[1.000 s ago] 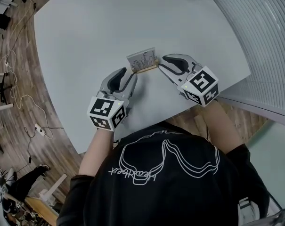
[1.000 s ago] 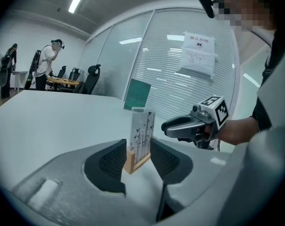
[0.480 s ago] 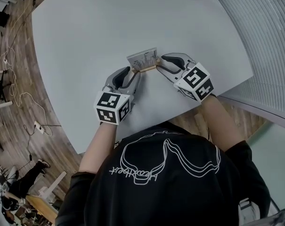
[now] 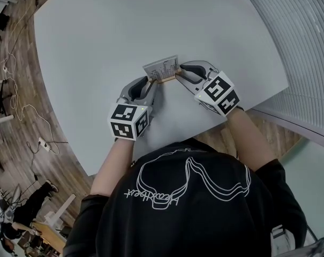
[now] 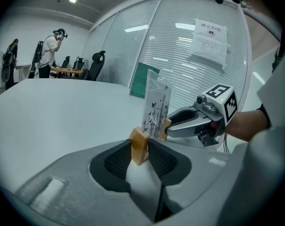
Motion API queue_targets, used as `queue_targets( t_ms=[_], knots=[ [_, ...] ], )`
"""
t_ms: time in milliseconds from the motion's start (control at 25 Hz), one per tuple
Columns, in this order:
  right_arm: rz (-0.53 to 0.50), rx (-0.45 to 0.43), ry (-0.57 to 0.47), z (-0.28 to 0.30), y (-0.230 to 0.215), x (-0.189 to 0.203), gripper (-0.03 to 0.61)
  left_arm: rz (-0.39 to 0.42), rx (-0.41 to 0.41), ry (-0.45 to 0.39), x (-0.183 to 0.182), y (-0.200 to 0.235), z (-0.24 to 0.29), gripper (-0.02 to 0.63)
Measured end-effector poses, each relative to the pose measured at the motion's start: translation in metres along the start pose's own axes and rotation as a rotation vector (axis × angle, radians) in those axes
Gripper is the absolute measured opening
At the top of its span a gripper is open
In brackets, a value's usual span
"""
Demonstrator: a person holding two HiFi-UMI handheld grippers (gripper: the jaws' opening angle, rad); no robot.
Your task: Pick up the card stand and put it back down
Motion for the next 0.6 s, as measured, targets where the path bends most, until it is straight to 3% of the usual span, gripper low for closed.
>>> queue_targets(
  t_ms=[600],
  knots=[
    [0.046, 0.016, -0.033, -0.004, -0.002, 0.008, 0.095, -0.007, -0.016, 0.001, 0.003, -0.008, 0.002, 0.114]
  ],
)
Point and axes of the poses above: the fingertips, and each gripper's own axes: z forward along the fingers, y to its left, x out of its underside, the point moved 9 cm from there along -z, backward along the fingers, and after that the axes turned 2 degrees about -x, right-handed, at the moved point
